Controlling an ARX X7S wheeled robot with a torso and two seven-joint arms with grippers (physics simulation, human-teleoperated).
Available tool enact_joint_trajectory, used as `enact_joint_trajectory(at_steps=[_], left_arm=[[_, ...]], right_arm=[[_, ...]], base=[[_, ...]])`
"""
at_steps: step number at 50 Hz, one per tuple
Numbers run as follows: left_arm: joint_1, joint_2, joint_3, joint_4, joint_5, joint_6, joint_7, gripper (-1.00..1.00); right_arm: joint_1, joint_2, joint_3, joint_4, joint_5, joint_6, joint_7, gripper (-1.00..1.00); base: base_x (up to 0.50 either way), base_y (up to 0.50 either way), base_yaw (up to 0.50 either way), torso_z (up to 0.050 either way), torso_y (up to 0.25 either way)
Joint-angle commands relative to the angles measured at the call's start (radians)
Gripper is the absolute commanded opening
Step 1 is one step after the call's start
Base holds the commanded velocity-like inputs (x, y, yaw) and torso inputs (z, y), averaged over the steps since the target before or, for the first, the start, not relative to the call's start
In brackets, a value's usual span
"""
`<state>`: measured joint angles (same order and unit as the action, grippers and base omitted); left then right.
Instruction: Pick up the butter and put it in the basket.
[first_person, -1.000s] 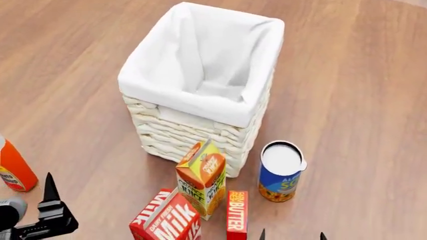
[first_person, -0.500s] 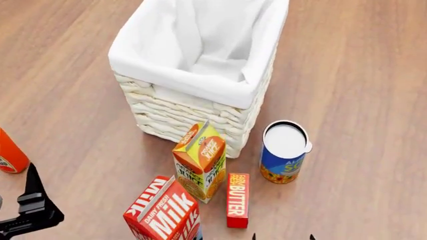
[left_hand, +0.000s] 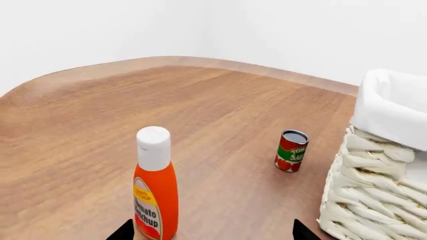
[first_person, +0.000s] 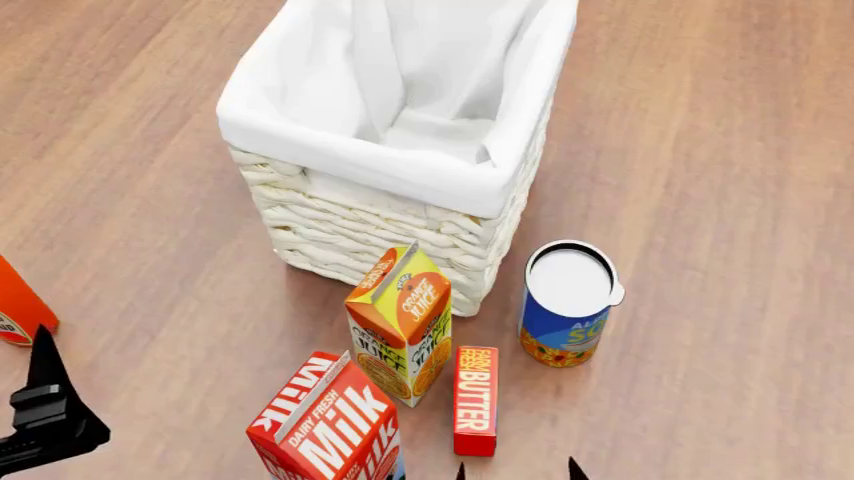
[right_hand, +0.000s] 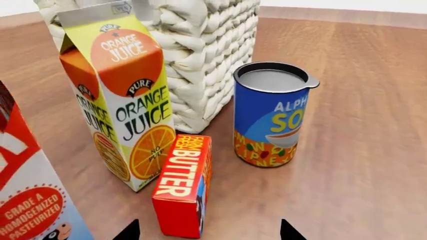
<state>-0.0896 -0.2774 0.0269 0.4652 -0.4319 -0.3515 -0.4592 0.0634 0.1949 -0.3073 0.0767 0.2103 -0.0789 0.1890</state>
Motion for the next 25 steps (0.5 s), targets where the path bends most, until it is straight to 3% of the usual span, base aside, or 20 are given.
enact_joint_trajectory(at_steps=[1,25], left_arm=[[0.018,0.012,-0.019,0.015,0.005,-0.009,0.033,1.0],[0.028,0.003,-0.016,0.036,-0.012,-0.019,0.018,1.0]], right_arm=[[0.018,-0.032,0.01,-0.005,-0.014,-0.004,-0.024,1.0],[0.07,-0.016,-0.024,0.018,-0.001,0.034,-0.048,1.0]], base=[[0.0,0.0,0.0,0.0,0.0],[0.0,0.0,0.0,0.0,0.0]])
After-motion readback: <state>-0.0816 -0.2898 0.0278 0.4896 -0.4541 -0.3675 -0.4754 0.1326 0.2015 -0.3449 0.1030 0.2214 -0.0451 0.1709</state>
